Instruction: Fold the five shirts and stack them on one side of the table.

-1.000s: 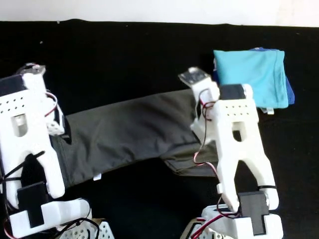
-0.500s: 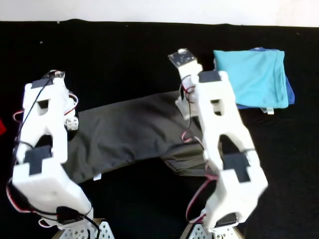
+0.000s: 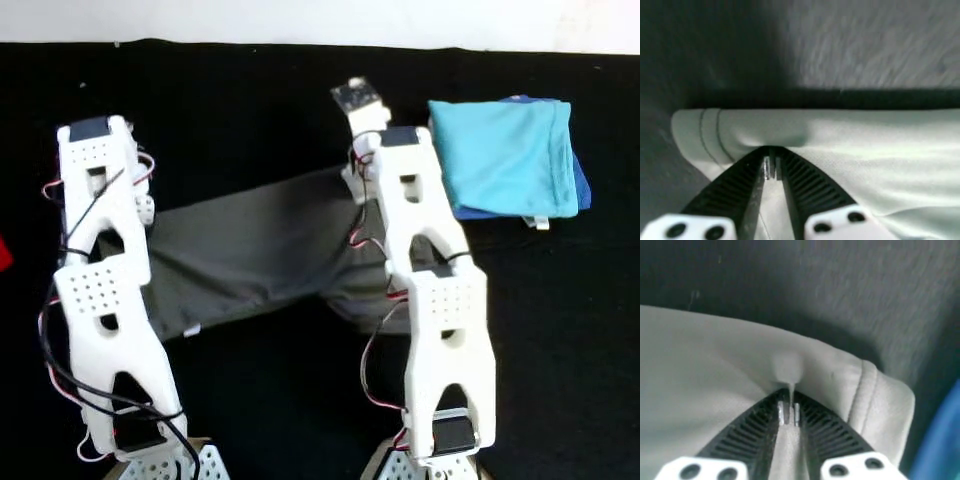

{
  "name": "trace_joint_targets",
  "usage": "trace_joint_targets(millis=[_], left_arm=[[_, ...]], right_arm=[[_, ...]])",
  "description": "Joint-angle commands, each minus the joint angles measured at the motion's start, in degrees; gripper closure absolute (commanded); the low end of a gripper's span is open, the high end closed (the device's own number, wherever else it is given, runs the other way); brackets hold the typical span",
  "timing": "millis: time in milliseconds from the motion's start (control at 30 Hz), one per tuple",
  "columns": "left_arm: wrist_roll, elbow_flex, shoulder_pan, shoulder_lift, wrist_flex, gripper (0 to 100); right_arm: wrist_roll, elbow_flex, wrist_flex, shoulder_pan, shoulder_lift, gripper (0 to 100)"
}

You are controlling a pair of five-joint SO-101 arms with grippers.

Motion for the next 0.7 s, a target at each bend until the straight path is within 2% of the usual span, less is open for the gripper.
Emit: trace_joint_targets(millis=[0, 100, 233, 300, 467, 667], left_arm=[[0.5, -22.0, -0.6, 6.8, 3.2, 99], [0.7, -30.8, -0.6, 9.5, 6.9, 99], [3.2, -30.4, -1.4, 7.2, 7.3, 99], [4.2, -26.1, -1.5, 2.9, 7.4, 99], [4.0, -1.9, -1.3, -16.0, 7.2, 99], [3.8, 31.0, -1.3, -38.2, 4.5, 99]], right_arm=[[-0.7, -11.9, 2.2, 1.3, 2.9, 95.8], [-0.7, -18.2, 7.9, 1.1, 4.5, 95.8], [-0.7, -26.8, 19.1, 0.4, 4.4, 95.8], [-0.9, -33.0, 24.0, 0.4, 4.5, 95.5], [-0.8, -48.4, 33.7, 0.4, 4.5, 95.5], [-0.9, -53.2, 34.5, 1.8, 4.3, 95.5]])
